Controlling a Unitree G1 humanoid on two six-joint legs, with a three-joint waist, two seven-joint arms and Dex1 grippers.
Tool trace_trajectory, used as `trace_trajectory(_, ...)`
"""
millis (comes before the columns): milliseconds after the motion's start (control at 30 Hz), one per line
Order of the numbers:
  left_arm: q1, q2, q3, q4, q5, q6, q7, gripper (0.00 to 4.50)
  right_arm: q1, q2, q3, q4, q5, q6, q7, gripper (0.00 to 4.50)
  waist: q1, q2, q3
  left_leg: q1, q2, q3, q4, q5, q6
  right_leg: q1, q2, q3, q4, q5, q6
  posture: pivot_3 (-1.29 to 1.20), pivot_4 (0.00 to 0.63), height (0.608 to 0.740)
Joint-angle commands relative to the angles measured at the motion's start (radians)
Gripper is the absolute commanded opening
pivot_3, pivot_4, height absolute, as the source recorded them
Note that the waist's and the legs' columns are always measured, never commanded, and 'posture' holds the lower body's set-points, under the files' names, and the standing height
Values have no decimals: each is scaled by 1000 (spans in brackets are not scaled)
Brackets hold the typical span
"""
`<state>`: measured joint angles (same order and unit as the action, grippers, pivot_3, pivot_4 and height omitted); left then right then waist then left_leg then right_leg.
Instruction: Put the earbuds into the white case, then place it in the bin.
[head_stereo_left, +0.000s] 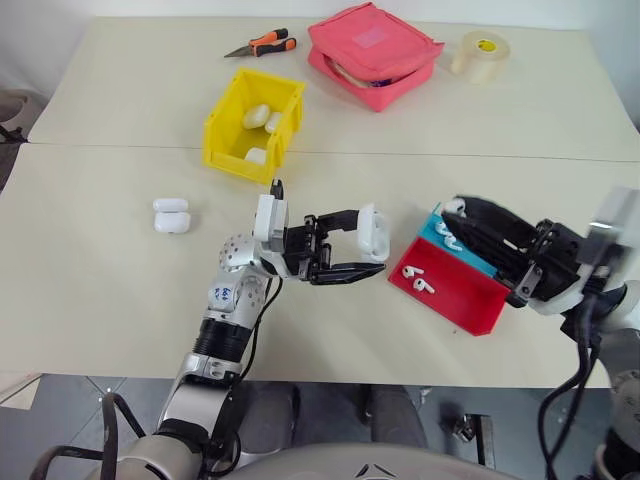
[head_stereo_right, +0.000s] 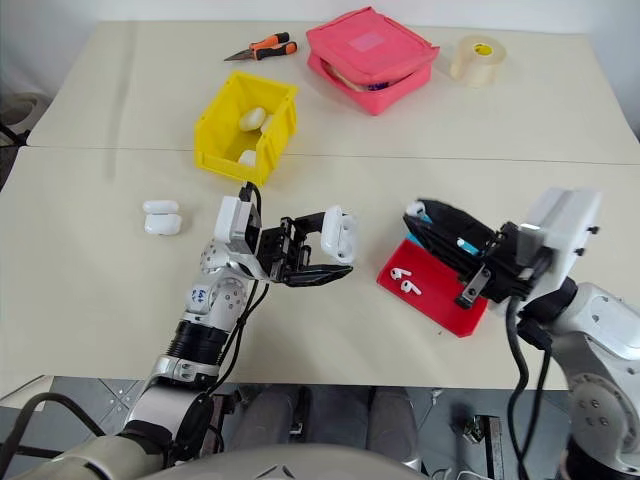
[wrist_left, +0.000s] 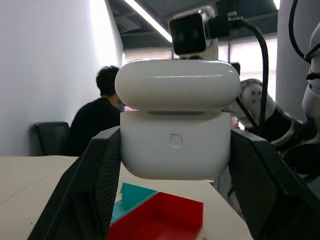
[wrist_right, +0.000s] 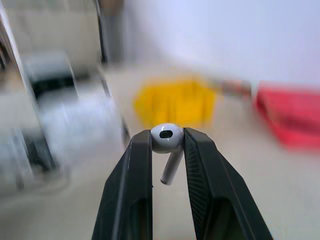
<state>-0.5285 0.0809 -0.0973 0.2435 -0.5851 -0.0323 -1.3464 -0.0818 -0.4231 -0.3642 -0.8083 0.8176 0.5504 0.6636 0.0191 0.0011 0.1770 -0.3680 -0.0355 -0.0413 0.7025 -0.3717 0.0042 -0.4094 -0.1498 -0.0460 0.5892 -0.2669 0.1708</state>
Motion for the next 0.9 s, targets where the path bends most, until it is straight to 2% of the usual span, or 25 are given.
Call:
trace_trajectory(33, -21, 0, 5, -34, -18, 30, 4, 2796, -38, 71, 110, 19, -20, -80, -42, 512, -1, 0, 0, 0, 0, -1, 0, 0, -1, 0, 0, 0, 1, 0, 0, 0, 150, 740)
trace_trajectory(233, -33, 0, 16, -64, -24, 63, 26, 2796, -27, 136, 232, 96, -93, -186, -26, 512, 3, 0, 0, 0, -1, -1, 0, 1, -1, 0, 0, 0, 1, 0, 0, 0, 150, 740)
trace_trajectory(900, -34, -12, 18, -140, -32, 112, 78, 2796, 34, 138, 342, 230, -129, -316, 2, 512, 2, 1, 0, 0, -1, 0, -1, 1, -1, 0, 0, 0, 1, 0, 0, 0, 150, 740)
